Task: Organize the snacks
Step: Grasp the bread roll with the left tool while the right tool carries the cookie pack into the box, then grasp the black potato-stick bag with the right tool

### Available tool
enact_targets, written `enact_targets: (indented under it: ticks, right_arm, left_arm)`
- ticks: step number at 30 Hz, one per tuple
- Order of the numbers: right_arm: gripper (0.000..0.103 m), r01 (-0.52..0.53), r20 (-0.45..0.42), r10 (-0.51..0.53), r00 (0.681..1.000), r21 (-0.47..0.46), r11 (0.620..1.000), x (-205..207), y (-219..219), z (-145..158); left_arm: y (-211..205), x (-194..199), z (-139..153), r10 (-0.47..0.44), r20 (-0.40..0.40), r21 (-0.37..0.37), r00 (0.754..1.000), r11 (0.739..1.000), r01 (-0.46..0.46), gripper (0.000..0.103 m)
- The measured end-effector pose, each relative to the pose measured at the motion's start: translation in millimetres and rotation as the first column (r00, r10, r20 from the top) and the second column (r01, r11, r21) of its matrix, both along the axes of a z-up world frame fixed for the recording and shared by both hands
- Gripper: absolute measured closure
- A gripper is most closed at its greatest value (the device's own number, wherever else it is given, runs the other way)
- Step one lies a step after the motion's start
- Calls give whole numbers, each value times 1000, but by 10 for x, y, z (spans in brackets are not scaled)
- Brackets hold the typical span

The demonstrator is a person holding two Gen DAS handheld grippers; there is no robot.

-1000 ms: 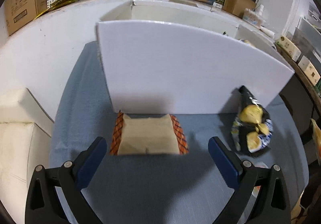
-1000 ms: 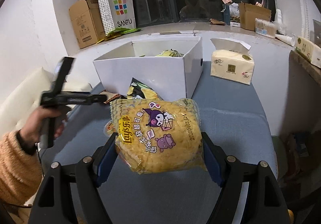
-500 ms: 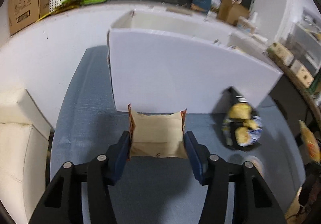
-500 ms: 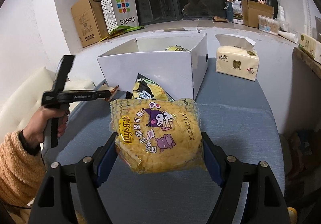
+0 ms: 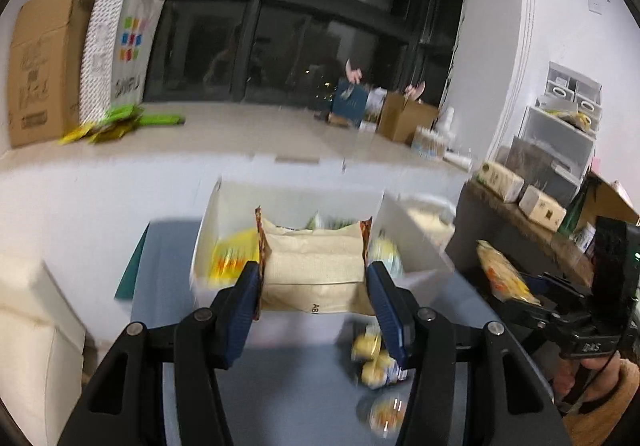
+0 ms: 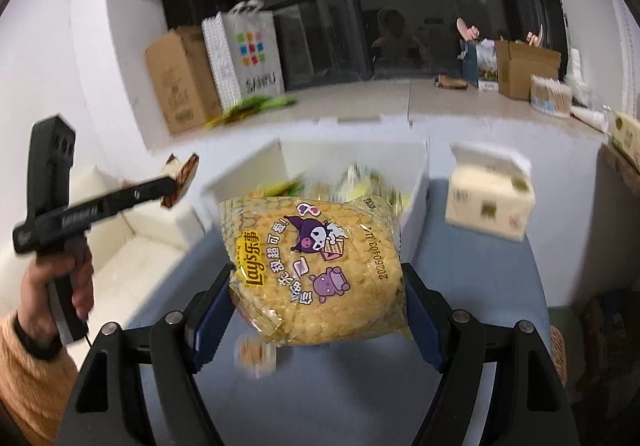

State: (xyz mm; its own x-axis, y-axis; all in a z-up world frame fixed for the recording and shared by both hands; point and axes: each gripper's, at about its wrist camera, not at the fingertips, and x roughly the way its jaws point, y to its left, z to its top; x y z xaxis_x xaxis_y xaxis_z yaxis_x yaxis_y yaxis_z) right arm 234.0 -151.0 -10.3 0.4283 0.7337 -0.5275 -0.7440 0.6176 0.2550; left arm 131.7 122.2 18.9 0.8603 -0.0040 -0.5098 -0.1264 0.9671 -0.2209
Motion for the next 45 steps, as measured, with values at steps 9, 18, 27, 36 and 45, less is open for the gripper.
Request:
enact_targets:
  ticks: [9,18,27,36,45]
  right_arm:
    - [21,48,-151,-41,988,50,998,1185,594,188]
    - [0,120,-162,-124,979,-33,992,1571,810,98]
    - [0,59,-85,-62,994,-36,998,1360,796,222]
    - [0,-11,0,11,1000,29,1000,777,522,505]
    - [0,-66,63,66,996,1,998,-138,61,163]
  left_arm:
    - [178,1030,119,-26,-76,6,997,1000,26,44]
    - [329,1336,-130,20,-184,-42,983,999,-28,0]
    - [319,1157,-123,10,-179,-12,984,1000,-12,0]
    - [28,613,133,-48,-72,21,996,999,49,0]
    - [-443,-238,-13,-97,5,43,995,994,96,0]
